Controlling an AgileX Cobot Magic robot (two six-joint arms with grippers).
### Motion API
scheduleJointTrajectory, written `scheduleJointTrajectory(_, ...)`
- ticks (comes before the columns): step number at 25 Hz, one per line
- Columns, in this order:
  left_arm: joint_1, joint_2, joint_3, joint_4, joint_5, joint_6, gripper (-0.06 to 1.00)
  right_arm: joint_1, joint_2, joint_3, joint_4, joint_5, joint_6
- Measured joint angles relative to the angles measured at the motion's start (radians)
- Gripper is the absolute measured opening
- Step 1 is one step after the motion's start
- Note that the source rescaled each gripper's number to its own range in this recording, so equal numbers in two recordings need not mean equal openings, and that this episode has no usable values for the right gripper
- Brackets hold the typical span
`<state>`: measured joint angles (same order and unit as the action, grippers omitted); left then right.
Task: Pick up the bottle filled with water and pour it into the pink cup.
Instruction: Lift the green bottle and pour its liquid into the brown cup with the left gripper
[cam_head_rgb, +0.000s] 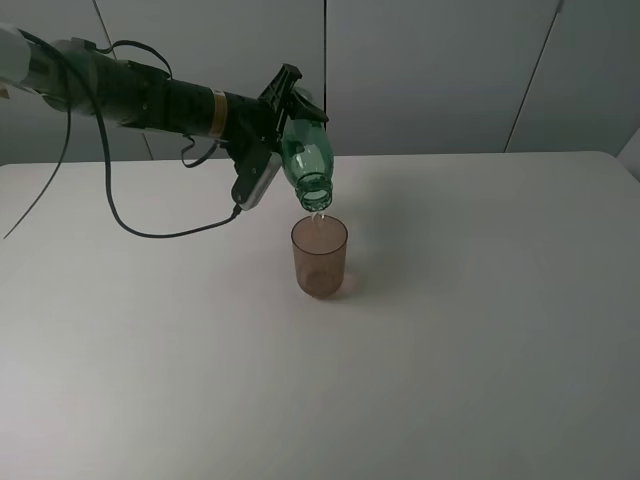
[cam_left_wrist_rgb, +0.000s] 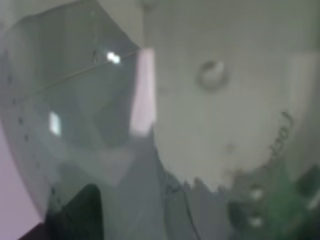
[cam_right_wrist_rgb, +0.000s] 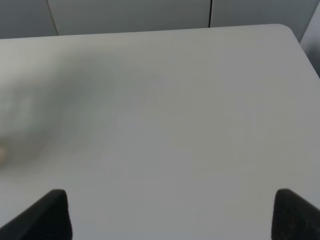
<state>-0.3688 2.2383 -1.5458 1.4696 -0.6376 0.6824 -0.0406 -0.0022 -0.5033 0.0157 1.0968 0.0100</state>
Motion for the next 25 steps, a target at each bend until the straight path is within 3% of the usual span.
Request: scheduleJointTrajectory(25, 0.0, 0.0, 0.0, -0.03, -0.004, 0.11, 0.02, 0.0, 0.0, 0.0, 0.0, 0.0, 0.0)
